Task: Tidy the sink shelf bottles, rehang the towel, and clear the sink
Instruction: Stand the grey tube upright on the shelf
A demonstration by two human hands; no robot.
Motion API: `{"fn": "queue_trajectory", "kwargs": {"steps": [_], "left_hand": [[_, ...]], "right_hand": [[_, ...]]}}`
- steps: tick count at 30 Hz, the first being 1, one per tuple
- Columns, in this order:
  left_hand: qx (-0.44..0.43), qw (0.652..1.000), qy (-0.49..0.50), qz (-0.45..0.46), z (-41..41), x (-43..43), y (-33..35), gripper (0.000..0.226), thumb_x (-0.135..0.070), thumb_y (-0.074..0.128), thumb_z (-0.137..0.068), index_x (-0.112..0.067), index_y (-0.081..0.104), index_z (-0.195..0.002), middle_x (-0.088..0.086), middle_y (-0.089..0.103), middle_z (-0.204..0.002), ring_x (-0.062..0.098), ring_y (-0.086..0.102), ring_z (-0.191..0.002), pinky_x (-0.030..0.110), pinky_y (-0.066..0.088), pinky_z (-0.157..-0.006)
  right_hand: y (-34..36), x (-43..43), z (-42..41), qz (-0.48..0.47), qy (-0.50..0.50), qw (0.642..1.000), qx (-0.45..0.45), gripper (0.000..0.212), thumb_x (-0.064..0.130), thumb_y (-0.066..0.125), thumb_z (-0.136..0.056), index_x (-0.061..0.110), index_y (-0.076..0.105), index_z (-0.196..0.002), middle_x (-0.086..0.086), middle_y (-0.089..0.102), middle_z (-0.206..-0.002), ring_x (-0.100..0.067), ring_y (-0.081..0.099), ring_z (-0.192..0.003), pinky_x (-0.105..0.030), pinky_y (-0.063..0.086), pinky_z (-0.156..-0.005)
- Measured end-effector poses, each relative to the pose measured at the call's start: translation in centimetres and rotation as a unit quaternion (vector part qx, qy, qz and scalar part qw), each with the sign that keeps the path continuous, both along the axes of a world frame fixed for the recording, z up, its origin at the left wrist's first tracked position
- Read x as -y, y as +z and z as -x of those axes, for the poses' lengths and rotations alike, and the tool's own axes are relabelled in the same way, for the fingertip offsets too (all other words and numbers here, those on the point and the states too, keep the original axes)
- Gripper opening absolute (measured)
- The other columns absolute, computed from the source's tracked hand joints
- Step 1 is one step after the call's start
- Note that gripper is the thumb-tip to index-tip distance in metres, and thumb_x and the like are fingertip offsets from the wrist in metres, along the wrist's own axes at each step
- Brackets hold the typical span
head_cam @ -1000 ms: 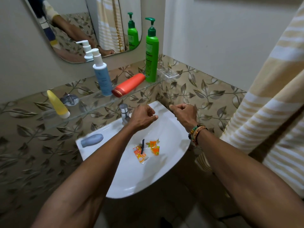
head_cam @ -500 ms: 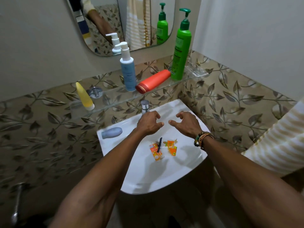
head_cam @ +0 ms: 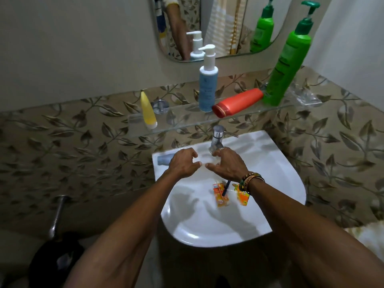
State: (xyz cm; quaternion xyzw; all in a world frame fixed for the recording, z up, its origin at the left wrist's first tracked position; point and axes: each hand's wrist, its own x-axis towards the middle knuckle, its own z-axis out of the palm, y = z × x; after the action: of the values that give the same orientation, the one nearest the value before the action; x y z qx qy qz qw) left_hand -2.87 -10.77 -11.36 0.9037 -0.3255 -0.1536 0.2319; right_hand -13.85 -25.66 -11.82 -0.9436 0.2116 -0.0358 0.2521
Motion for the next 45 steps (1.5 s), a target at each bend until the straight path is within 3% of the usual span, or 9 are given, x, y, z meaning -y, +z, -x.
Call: {"fn": "queue_trajectory", "kwargs": {"steps": [4, 6, 18, 25, 32, 36, 40, 45], "left_hand": [[-0.015, 0.999, 0.045, 0.002, -1.2, -2.5, -0.7, 0.037, -0.036, 0.07, -0.087, -0.013, 0.063, -0.115, 0.006, 0.066, -0.119, 0.024, 0.059, -0.113, 0.036, 0.048, -0.093], [-0.012, 0.998, 0.065, 0.003, -1.7, -3.8, -1.2, 0.033, -0.034, 0.071, -0.087, -0.012, 0.063, -0.111, 0.005, 0.066, -0.119, 0.025, 0.06, -0.111, 0.031, 0.046, -0.087], [-0.024, 0.986, 0.158, -0.04, -4.6, -8.7, -3.9, 0.04, -0.03, 0.066, -0.093, -0.008, 0.058, -0.125, 0.012, 0.06, -0.128, 0.027, 0.053, -0.121, 0.032, 0.041, -0.097], [-0.007, 0.982, 0.182, -0.059, -6.6, -8.5, -5.7, 0.046, -0.03, 0.06, -0.096, -0.011, 0.05, -0.137, 0.012, 0.049, -0.143, 0.029, 0.046, -0.131, 0.034, 0.036, -0.106], [0.009, 0.987, 0.131, -0.091, -8.6, -6.9, -7.5, 0.062, -0.016, 0.058, -0.095, -0.012, 0.032, -0.15, 0.012, 0.025, -0.158, 0.029, 0.025, -0.145, 0.038, 0.027, -0.118], [0.057, 0.989, 0.086, -0.105, -9.7, -5.7, -7.6, 0.048, -0.009, 0.058, -0.091, -0.01, 0.049, -0.138, 0.014, 0.047, -0.141, 0.035, 0.046, -0.129, 0.045, 0.042, -0.105], [0.071, 0.987, 0.076, -0.12, -10.1, -5.1, -7.9, 0.036, -0.01, 0.059, -0.089, -0.012, 0.057, -0.125, 0.013, 0.06, -0.119, 0.035, 0.057, -0.11, 0.041, 0.049, -0.091], [0.074, 0.982, 0.079, -0.154, -10.6, -4.5, -8.4, 0.035, -0.012, 0.054, -0.094, -0.011, 0.055, -0.129, 0.013, 0.054, -0.128, 0.034, 0.05, -0.117, 0.039, 0.046, -0.096]], "right_hand": [[-0.6, -1.8, -2.4, -0.004, 0.036, 0.999, -0.001, 0.058, 0.053, 0.07, -0.083, 0.015, 0.062, -0.126, -0.007, 0.062, -0.131, -0.022, 0.054, -0.124, -0.035, 0.047, -0.1], [-1.1, -2.7, -3.6, -0.014, 0.051, 0.999, -0.004, 0.057, 0.051, 0.07, -0.083, 0.014, 0.062, -0.125, -0.008, 0.062, -0.131, -0.022, 0.055, -0.122, -0.035, 0.046, -0.101], [-4.6, -6.7, -10.0, -0.046, 0.128, 0.99, -0.025, 0.057, 0.045, 0.07, -0.087, 0.012, 0.057, -0.132, -0.008, 0.058, -0.134, -0.025, 0.053, -0.124, -0.033, 0.042, -0.099], [-6.2, -6.6, -12.9, -0.051, 0.131, 0.989, -0.033, 0.053, 0.04, 0.068, -0.087, 0.013, 0.056, -0.131, -0.009, 0.058, -0.13, -0.026, 0.054, -0.119, -0.033, 0.044, -0.094], [-7.7, -5.9, -14.8, -0.022, 0.148, 0.987, -0.051, 0.05, 0.036, 0.066, -0.088, 0.012, 0.056, -0.131, -0.012, 0.055, -0.13, -0.028, 0.048, -0.121, -0.037, 0.043, -0.097], [-8.2, -5.9, -15.6, -0.017, 0.155, 0.986, -0.061, 0.051, 0.032, 0.069, -0.086, 0.01, 0.057, -0.13, -0.015, 0.056, -0.129, -0.033, 0.05, -0.119, -0.041, 0.045, -0.097], [-8.5, -5.7, -16.4, 0.001, 0.165, 0.983, -0.075, 0.046, 0.026, 0.072, -0.081, 0.011, 0.061, -0.123, -0.015, 0.063, -0.119, -0.034, 0.055, -0.11, -0.042, 0.049, -0.087], [-8.9, -5.5, -16.8, 0.019, 0.183, 0.981, -0.069, 0.04, 0.025, 0.076, -0.075, 0.015, 0.065, -0.112, -0.011, 0.065, -0.107, -0.031, 0.056, -0.1, -0.039, 0.049, -0.077]]}}
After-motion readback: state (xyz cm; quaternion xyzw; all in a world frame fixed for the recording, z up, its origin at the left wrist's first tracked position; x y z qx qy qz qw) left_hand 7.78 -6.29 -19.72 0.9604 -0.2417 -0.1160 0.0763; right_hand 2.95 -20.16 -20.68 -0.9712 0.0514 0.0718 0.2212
